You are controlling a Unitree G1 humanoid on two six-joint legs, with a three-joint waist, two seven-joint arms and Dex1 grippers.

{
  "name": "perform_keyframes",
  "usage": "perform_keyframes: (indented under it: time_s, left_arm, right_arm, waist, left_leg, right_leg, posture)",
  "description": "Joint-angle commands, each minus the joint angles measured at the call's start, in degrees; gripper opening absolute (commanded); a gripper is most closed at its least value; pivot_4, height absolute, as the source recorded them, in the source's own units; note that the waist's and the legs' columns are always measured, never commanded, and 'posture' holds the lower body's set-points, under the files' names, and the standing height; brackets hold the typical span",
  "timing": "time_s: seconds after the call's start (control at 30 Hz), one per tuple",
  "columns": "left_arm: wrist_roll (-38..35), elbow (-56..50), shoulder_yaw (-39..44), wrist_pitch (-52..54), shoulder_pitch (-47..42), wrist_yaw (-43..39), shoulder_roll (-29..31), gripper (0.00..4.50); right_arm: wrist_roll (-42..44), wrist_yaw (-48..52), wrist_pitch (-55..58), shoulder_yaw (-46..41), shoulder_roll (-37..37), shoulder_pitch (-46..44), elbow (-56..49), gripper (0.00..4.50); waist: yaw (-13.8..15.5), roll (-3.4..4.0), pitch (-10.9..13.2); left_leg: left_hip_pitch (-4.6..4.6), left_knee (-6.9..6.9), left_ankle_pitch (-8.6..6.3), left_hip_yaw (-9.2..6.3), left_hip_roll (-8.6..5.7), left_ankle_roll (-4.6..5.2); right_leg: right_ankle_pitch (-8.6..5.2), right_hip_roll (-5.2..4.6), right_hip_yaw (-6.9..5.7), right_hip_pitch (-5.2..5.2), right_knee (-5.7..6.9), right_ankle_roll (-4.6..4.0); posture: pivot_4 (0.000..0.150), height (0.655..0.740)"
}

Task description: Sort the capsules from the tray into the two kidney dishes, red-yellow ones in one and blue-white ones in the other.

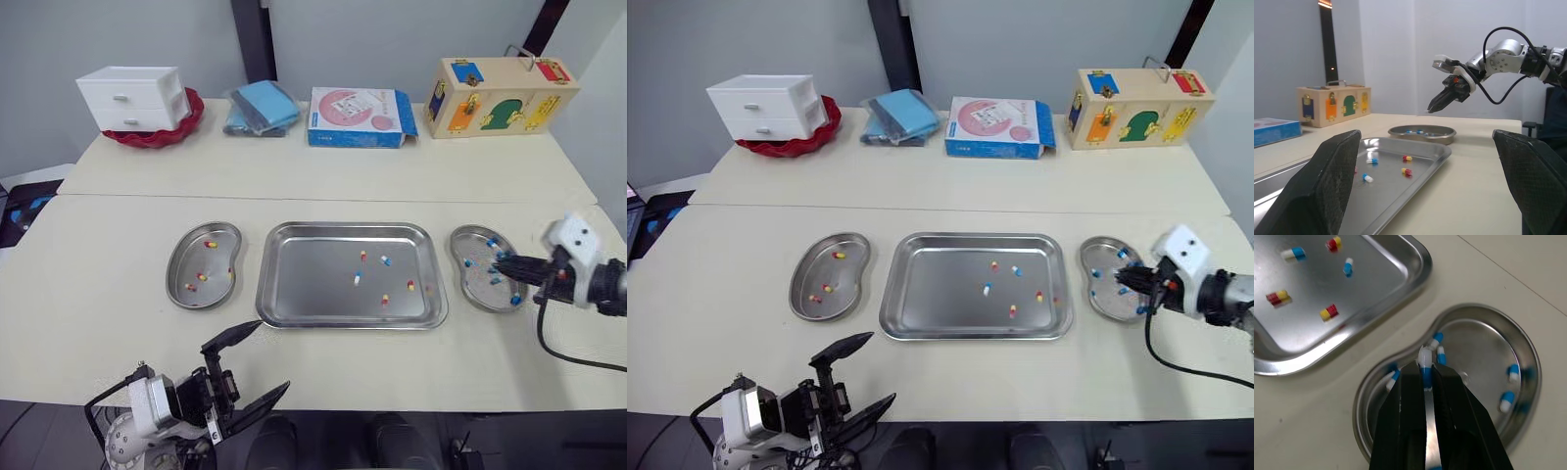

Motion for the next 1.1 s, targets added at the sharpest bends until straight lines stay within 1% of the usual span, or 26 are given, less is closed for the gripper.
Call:
perform_keyframes:
  time_s: [0.03, 0.33, 0.4, 0.63, 0.73, 0.77, 0.87, 0.9, 0.97, 1.0, 1.1]
  left_arm:
    - [-1.6, 1.12, -0.07, -0.64, -0.9, -2.49, 0.36, 4.5]
    - [-1.46, 2.66, 0.42, -0.76, -2.25, -3.21, 0.09, 4.5]
    - [-1.38, 2.65, 0.38, -0.84, -2.23, -3.11, 0.05, 4.5]
    - [-0.92, 2.44, 0.27, -1.12, -1.8, -2.54, -0.13, 4.5]
    - [-0.27, 2.38, 1.11, -0.92, -1.87, -0.83, 0.23, 4.5]
    - [0.37, 1.78, 1.51, -0.41, -1.78, 0.62, 0.66, 4.5]
    - [2.23, -1.38, 3.49, 3.52, -1.66, 8.53, 2.2, 4.5]
    - [3.02, -3.4, 3.9, 5.76, -1.72, 11.8, 2.98, 4.5]
    - [5.14, -7.52, 6.76, 12.71, -1.78, 19.83, 6.79, 4.5]
    - [5.49, -9.47, 8.35, 16.15, -1.65, 23.84, 8.5, 4.5]
    - [4.82, -12.75, 14.48, 26.08, -0.72, 32.25, 14.42, 4.5]
  right_arm:
    - [0.44, -1.58, -1.82, -2.53, -0.75, 1.9, -0.8, 0.01]
    - [-0.07, -4.52, -3.01, 0.11, -0.89, 3.07, 0.54, 0.01]
    - [0.34, -4.27, -3.08, 0.16, -1.1, 3.3, 0.69, 0.71]
    - [1.18, -3.7, -2.85, 0.54, -1.27, 3.25, 0.55, 2.41]
    - [1.7, -2.88, -3.26, -0.47, -1.73, 3.93, 0.63, 3.27]
    - [2.07, -2.47, -3.67, -1.18, -1.79, 4.29, 0.98, 3.54]
    - [3.84, -0.46, -5.57, -3.88, -2.12, 6.17, 1.67, 4.48]
    - [4.23, 0.2, -6.62, -4.69, -2.14, 6.8, 1.92, 4.48]
    - [4.83, 3.26, -11.29, -7.92, -2.1, 9.68, 4.05, 4.48]
    - [4.79, 4.65, -13.51, -9.32, -2.31, 11.27, 5.36, 4.48]
    - [5.39, 8.65, -18.36, -13.05, -2.89, 15.28, 9.46, 4.48]
  waist:
    - [-0.16, 0.01, -0.01]
    - [-0.41, 0.01, -0.01]
    - [-0.38, 0.01, -0.01]
    - [-0.37, 0.01, -0.01]
    - [-0.36, 0.01, -0.01]
    - [-0.36, 0.01, -0.01]
    - [-0.3, 0.0, 0.0]
    - [-0.29, 0.01, -0.01]
    - [-0.16, -0.04, 0.02]
    - [0.0, -0.04, 0.02]
    - [0.23, -0.02, 0.01]
  left_leg:
    - [0.02, 0.0, 0.0, 0.01, 0.0, 0.0]
    - [0.02, 0.01, 0.0, 0.02, 0.0, 0.0]
    - [0.02, 0.01, 0.0, 0.01, 0.0, 0.0]
    - [0.04, 0.01, 0.0, 0.01, 0.0, 0.0]
    - [0.04, 0.01, 0.0, 0.01, 0.0, 0.0]
    - [0.04, 0.01, 0.0, 0.0, 0.0, 0.0]
    - [0.03, 0.01, 0.0, -0.03, 0.0, 0.0]
    - [0.02, 0.01, 0.0, -0.04, 0.0, 0.0]
    - [0.04, 0.02, 0.0, -0.06, 0.0, 0.0]
    - [0.04, 0.03, 0.0, -0.13, 0.0, 0.0]
    - [0.22, 0.01, 0.0, -0.12, 0.0, 0.01]
  right_leg:
    - [0.0, 0.0, 0.0, 0.01, 0.0, 0.0]
    - [0.0, 0.0, 0.02, 0.04, -0.02, 0.01]
    - [0.0, 0.0, 0.02, 0.04, -0.02, 0.01]
    - [0.0, 0.0, 0.02, 0.06, -0.02, 0.01]
    - [0.0, 0.0, 0.01, 0.06, -0.02, 0.01]
    - [0.0, 0.0, 0.01, 0.07, -0.02, 0.01]
    - [0.0, 0.0, -0.01, 0.07, -0.03, 0.01]
    - [0.0, 0.0, -0.01, 0.08, -0.03, 0.01]
    - [0.0, 0.0, -0.03, 0.11, -0.02, 0.01]
    - [0.0, 0.0, -0.09, 0.14, -0.02, 0.01]
    - [0.0, -0.01, -0.1, 0.4, -0.19, 0.02]
  posture:
    - [0.15, 0.74]
    - [0.15, 0.74]
    - [0.15, 0.74]
    - [0.15, 0.74]
    - [0.15, 0.74]
    - [0.15, 0.74]
    - [0.15, 0.74]
    - [0.15, 0.74]
    - [0.15, 0.74]
    - [0.15, 0.74]
    - [0.15, 0.74]
